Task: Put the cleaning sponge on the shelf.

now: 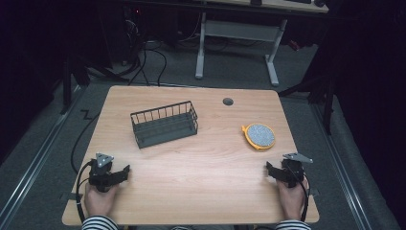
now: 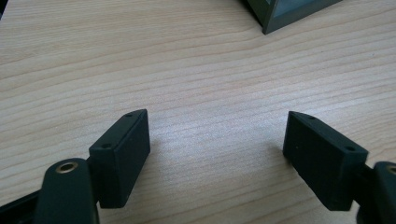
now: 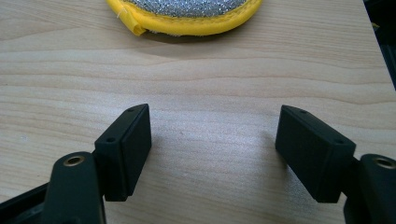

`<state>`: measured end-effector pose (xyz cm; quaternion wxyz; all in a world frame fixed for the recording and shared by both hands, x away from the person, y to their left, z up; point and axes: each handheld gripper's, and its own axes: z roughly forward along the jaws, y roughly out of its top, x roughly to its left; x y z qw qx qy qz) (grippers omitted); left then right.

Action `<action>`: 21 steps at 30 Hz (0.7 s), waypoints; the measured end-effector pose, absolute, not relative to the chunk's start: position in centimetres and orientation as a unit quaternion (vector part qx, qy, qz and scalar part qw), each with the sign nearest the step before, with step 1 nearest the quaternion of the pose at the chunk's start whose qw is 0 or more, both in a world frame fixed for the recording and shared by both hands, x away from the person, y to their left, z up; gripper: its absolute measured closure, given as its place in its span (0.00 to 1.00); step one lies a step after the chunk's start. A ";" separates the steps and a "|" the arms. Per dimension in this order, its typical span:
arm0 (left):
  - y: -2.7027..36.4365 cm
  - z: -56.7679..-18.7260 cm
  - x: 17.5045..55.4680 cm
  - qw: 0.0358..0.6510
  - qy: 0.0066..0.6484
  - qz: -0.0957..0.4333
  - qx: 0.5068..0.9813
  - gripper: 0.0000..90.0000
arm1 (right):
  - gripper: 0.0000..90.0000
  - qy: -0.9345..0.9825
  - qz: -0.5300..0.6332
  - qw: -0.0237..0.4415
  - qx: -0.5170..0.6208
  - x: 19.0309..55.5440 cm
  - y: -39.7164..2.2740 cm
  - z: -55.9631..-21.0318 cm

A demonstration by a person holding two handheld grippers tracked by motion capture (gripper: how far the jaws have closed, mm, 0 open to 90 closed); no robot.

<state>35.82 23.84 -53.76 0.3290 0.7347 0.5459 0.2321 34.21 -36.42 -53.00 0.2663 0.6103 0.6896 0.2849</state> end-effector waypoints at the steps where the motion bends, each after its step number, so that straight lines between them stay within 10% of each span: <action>1: 23.8 -53.8 35.8 0.329 0.546 0.232 0.735 0.26 | 0.30 0.690 0.285 0.266 0.610 34.2 -36.4 -53.0; 21: 24.2 -53.7 35.9 0.333 0.540 0.235 0.737 0.35 | 0.31 0.687 0.288 0.267 0.612 34.2 -36.4 -53.0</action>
